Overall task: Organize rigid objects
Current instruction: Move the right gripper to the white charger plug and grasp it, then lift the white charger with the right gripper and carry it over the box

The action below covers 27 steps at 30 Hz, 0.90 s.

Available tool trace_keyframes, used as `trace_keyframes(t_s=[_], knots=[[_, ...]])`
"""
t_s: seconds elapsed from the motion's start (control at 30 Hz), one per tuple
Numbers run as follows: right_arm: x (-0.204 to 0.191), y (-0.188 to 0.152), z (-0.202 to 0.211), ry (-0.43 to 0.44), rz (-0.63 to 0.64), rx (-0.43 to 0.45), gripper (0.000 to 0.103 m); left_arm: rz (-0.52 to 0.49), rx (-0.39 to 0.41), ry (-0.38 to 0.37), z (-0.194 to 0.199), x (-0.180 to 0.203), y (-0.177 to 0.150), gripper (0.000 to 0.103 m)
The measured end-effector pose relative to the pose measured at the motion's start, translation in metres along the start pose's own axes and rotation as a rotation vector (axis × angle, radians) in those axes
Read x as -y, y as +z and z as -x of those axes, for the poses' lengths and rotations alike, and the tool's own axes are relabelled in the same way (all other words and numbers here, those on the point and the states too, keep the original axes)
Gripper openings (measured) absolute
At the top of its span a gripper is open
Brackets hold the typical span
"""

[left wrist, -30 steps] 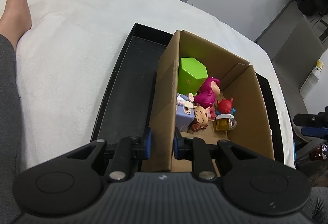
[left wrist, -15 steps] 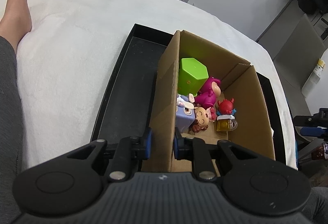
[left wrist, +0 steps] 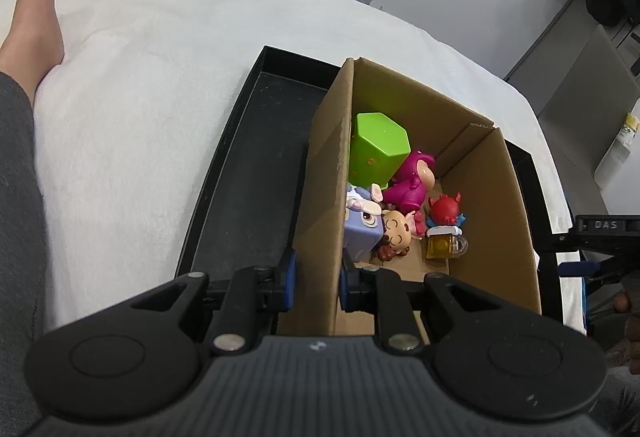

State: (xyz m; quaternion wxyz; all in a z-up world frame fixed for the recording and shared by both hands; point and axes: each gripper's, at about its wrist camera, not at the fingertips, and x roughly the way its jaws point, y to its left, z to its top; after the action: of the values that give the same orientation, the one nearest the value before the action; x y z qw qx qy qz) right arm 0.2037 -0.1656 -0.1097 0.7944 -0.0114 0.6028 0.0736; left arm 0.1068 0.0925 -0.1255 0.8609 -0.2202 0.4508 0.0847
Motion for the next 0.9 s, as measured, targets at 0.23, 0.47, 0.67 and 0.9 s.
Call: trace_keyframes(t_s=[0.23,0.47,0.67,0.9], knots=[[0.01,0.002,-0.025,0.004,-0.085,-0.055,0.077,0.002,-0.004,-0.004,-0.001,-0.001,0.0,0.019],[0.013,0.007,-0.042,-0.059,-0.112,-0.083,0.077,0.001,-0.003,-0.002,-0.002,0.0,0.0,0.019],[0.01,0.017,-0.055,-0.08,-0.125,-0.104,0.078,-0.001,-0.002,-0.004,-0.002,0.0,0.0,0.019],[-0.001,0.027,-0.069,-0.145,-0.099,-0.116,0.078,0.0,-0.002,-0.008,-0.001,0.0,0.0,0.02]])
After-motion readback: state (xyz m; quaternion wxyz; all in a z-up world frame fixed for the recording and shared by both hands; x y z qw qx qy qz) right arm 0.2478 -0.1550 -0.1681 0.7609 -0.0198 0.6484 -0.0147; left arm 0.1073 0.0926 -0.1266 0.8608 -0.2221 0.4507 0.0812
